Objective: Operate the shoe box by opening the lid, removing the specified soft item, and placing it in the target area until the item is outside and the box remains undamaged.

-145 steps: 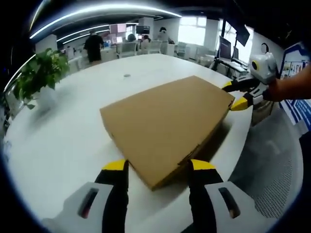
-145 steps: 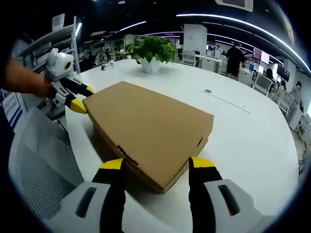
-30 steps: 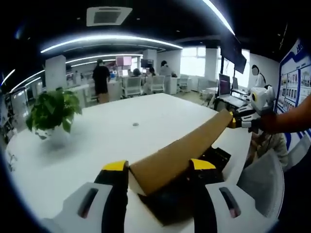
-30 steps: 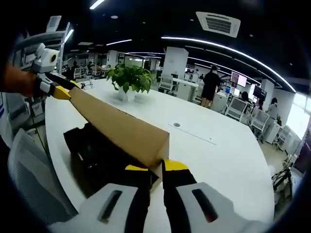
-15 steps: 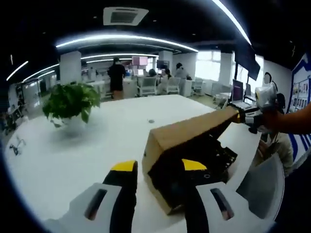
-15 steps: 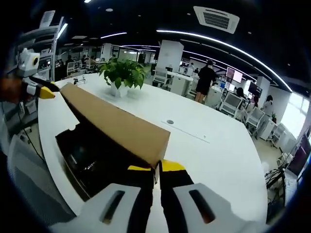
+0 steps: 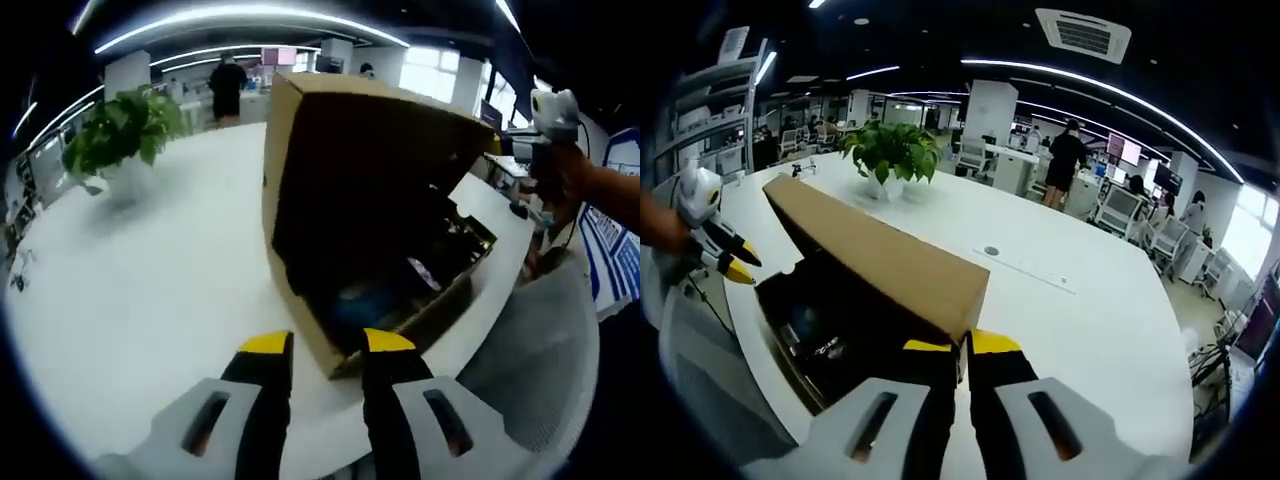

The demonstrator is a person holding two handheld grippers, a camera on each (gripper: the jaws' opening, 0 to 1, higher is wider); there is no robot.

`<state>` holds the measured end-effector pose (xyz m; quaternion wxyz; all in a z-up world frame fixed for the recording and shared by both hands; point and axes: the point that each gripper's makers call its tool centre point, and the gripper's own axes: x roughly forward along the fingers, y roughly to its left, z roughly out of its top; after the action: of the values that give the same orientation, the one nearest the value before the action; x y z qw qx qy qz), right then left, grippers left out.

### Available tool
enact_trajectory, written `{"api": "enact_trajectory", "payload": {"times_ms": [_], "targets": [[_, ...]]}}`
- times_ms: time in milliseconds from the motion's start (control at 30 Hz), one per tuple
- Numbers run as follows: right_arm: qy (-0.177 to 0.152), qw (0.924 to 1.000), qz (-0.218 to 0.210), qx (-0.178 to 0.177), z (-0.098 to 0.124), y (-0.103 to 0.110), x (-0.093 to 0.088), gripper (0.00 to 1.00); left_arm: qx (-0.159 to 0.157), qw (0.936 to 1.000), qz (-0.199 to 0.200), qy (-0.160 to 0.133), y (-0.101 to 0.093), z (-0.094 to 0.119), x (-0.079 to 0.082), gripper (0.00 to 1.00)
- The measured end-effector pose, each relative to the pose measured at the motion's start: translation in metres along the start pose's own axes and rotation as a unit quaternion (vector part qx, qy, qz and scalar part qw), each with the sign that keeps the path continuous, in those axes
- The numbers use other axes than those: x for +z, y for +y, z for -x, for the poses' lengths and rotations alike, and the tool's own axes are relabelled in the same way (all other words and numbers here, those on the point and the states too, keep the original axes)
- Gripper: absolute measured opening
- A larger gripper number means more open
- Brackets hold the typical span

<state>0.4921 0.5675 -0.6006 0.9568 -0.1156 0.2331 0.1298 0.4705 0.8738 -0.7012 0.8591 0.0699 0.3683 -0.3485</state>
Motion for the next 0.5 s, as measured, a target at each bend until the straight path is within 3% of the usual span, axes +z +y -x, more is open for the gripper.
{"api": "enact_trajectory", "payload": {"times_ms": [167,267,333,400,500], "targets": [[0.003,1.0,-0.005,0.001,-0.003,-0.002,0.002,0.01,-0.002,0.9995,0.016,0.028,0.004,-0.011,-0.011,0.15],[0.005,0.9999,-0.009,0.002,-0.004,-0.003,0.003,0.0,-0.006,0.9996,0.005,0.026,0.001,-0.014,-0.008,0.14],[0.005,1.0,-0.008,0.001,-0.004,-0.003,0.003,0.0,-0.017,0.9993,-0.014,0.031,-0.005,-0.017,-0.008,0.07],[0.006,0.9999,-0.011,0.002,-0.005,-0.004,0.003,0.0,-0.009,0.9989,-0.035,0.031,-0.007,-0.019,-0.007,0.06],[0.007,0.9999,-0.012,0.002,-0.007,-0.005,0.004,0.0,-0.007,0.9991,-0.027,0.033,-0.005,-0.017,-0.008,0.05]]}}
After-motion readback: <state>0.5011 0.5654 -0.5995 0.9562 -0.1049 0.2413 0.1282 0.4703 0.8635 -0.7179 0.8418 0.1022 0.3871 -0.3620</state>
